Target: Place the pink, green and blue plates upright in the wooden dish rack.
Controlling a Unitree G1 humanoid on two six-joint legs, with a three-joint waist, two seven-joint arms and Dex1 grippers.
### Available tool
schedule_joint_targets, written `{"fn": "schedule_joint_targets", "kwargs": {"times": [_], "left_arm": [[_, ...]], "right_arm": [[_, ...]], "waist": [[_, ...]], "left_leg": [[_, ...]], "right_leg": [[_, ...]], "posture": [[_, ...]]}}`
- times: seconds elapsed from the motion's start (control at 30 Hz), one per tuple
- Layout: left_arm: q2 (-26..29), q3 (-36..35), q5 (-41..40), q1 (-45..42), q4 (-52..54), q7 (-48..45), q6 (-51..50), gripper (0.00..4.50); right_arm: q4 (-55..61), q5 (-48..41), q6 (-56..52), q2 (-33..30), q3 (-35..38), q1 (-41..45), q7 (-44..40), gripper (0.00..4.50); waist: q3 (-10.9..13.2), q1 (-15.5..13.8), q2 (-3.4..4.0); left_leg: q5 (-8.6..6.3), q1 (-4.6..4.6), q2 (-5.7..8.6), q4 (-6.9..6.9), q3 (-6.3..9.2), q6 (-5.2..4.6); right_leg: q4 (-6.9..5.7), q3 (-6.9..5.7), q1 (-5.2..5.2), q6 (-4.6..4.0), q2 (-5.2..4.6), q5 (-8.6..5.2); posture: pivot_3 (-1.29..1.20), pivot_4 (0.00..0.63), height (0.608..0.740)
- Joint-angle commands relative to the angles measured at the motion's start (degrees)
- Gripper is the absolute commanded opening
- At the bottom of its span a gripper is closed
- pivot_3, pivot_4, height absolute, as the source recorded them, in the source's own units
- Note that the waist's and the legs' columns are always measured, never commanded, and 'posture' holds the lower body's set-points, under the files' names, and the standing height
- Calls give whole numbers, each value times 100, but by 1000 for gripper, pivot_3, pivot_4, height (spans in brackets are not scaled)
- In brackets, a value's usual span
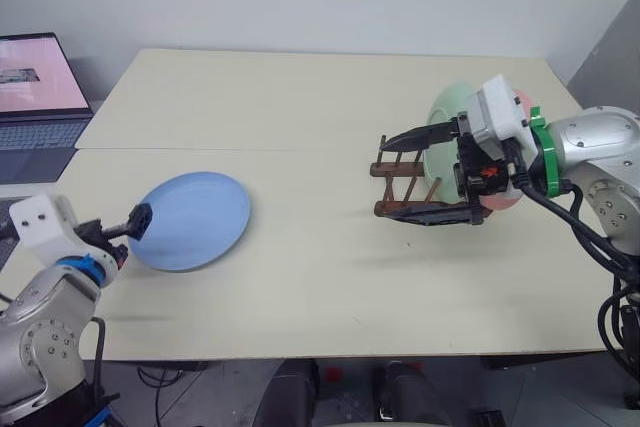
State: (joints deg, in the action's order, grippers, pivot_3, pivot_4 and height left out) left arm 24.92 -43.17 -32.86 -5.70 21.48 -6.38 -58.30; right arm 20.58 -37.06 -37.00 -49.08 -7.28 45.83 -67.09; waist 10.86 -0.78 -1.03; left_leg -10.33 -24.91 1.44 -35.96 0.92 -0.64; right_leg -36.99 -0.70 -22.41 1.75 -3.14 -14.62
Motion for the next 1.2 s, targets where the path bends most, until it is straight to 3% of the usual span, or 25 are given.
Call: {"fn": "schedule_joint_targets", "kwargs": {"times": [0.03, 0.33, 0.47, 0.63, 0.77, 1.07, 1.2], "left_arm": [[-47, -259, -278, -34, -58, 164, -381, 4500], [-462, -313, -597, -592, -724, 682, -1206, 4500], [-472, -162, -526, -781, -913, 765, -1214, 3402], [-454, -121, -566, -929, -817, 801, -1131, 3166], [-462, -125, -700, -1089, -737, 773, -1139, 2578], [-318, 75, -709, -1022, -536, 664, -1037, 18], [-295, 190, -780, -1177, -372, 614, -967, 18]], "right_arm": [[12, 111, 133, -26, 21, 141, -214, 4488], [57, 207, 31, 44, -37, 256, -340, 4488], [63, 243, 14, 46, -42, 294, -366, 4500], [90, 278, -1, 24, -29, 298, -365, 4500], [75, 336, 41, 27, -30, 282, -358, 4500], [46, 436, 95, 65, -23, 258, -418, 4500], [73, 462, 114, 62, -16, 225, -429, 4500]], "waist": [[-5, -8, -8], [-8, -40, -13], [-8, -58, -12], [-9, -62, -13], [-8, -61, -14], [-9, -50, -15], [-8, -51, -15]], "left_leg": [[-8, 1, 0, 0, 1, 12], [-10, 1, 0, 1, -5, 17], [-10, 2, 0, 0, -6, 17], [-11, 2, 0, 0, -5, 18], [-11, 1, 0, 1, -5, 19], [-17, -1, 0, 4, -9, 27], [-17, -1, 0, 4, -10, 28]], "right_leg": [[0, 0, -15, -1, 0, 0], [-2, -3, -25, -6, -6, 4], [-4, -3, -23, -7, -7, 4], [-3, -2, -23, -8, -8, 5], [-1, -2, -25, -8, -8, 5], [0, 2, -23, -9, -6, 4], [0, 4, -23, -10, -7, 4]], "posture": [[0, 150, 740], [0, 150, 740], [0, 150, 740], [0, 150, 740], [0, 150, 740], [0, 150, 740], [0, 150, 740]]}}
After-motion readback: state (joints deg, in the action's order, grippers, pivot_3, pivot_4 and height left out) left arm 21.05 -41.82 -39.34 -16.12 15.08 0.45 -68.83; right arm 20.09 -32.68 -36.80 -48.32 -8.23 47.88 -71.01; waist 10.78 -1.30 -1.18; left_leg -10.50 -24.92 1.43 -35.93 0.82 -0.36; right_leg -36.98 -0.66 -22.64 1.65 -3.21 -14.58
